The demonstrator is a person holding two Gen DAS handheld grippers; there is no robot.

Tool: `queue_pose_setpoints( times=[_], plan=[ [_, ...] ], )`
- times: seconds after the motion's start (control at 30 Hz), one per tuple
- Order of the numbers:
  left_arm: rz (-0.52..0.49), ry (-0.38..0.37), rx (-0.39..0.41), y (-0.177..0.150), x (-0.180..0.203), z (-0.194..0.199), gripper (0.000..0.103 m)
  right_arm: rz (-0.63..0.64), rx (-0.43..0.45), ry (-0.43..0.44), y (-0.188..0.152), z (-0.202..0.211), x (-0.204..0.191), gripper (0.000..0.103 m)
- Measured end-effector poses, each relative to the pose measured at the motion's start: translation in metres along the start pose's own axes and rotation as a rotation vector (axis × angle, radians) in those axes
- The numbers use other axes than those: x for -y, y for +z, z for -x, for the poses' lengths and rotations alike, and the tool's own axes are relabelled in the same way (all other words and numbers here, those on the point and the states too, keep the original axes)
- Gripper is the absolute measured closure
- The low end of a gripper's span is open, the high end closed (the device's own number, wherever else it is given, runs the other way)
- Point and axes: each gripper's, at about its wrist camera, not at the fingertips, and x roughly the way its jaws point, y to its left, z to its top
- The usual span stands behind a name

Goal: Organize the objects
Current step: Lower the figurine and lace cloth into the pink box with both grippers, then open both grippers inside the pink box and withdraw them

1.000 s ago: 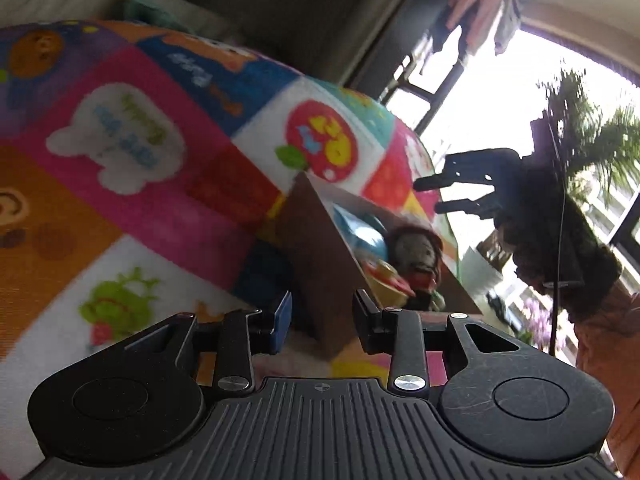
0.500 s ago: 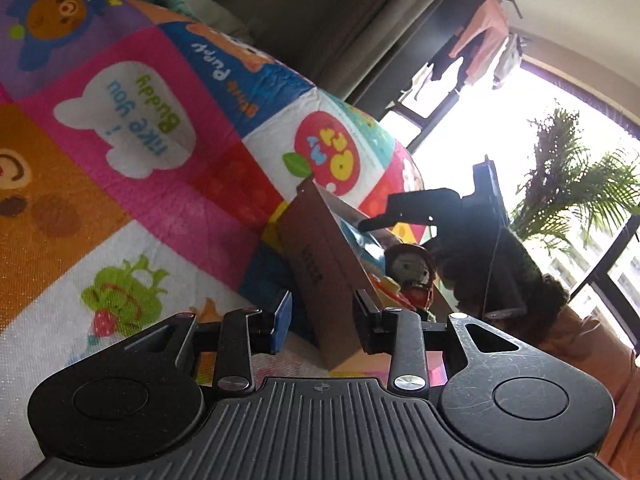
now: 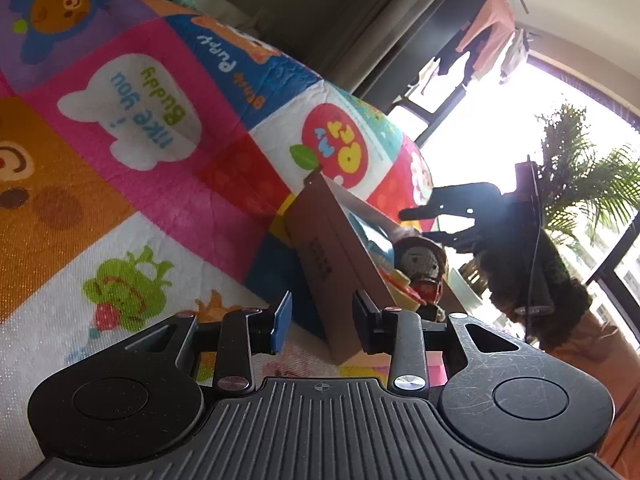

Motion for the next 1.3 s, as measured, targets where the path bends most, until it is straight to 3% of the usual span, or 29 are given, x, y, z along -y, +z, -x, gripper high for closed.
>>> queue_pose_setpoints(
  times=[0.07,0.23,0.3,0.43,0.57,0.67,0.83,0.97,1.0,1.03,1.1,1.13,1.2,1.3],
  plan=[
    [0.006,0.002,0.0,0.0,-0.002,-0.001,0.066,0.015,-0.02,0.045,-0.006,-0.003,-0.008,0.056],
    [0.017,0.01,-0.012,-0.001,-0.005,-0.004,0.066,0.068,-0.078,-0.021,-0.01,-0.022,-0.023,0.054],
    [0.013,0.017,-0.009,0.0,-0.004,-0.003,0.066,0.084,-0.096,-0.057,-0.011,-0.035,-0.024,0.045],
    [0.001,0.051,-0.014,0.0,0.0,0.0,0.066,0.069,-0.099,-0.019,-0.01,-0.027,-0.02,0.043],
    [-0.011,0.089,-0.035,0.004,0.01,-0.001,0.066,0.105,0.041,0.085,-0.015,0.033,-0.009,0.037],
    [-0.04,0.092,-0.046,0.014,0.027,-0.007,0.066,0.174,0.177,0.075,-0.027,0.083,0.005,0.031],
    [-0.132,0.108,-0.078,0.035,0.067,-0.038,0.066,0.304,0.235,-0.007,-0.079,0.118,0.037,0.031],
    [-0.162,0.17,-0.153,0.047,0.082,-0.086,0.066,0.417,0.207,-0.002,-0.134,0.116,0.05,0.036],
    [-0.157,0.188,-0.18,0.047,0.082,-0.097,0.066,0.432,0.188,0.01,-0.145,0.112,0.052,0.041],
    [-0.161,0.221,-0.209,0.047,0.083,-0.107,0.066,0.431,0.214,0.015,-0.155,0.111,0.052,0.041],
    [-0.176,0.32,-0.222,0.045,0.082,-0.116,0.051,0.457,0.252,0.01,-0.165,0.114,0.048,0.041],
    [-0.177,0.368,-0.222,0.045,0.08,-0.117,0.048,0.458,0.252,0.019,-0.164,0.114,0.047,0.041],
    [-0.148,0.391,-0.234,0.046,0.071,-0.113,0.026,0.458,0.247,0.053,-0.163,0.111,0.044,0.041],
    [-0.12,0.403,-0.232,0.043,0.057,-0.099,0.009,0.418,0.212,0.157,-0.162,0.112,0.052,0.041]
  ],
)
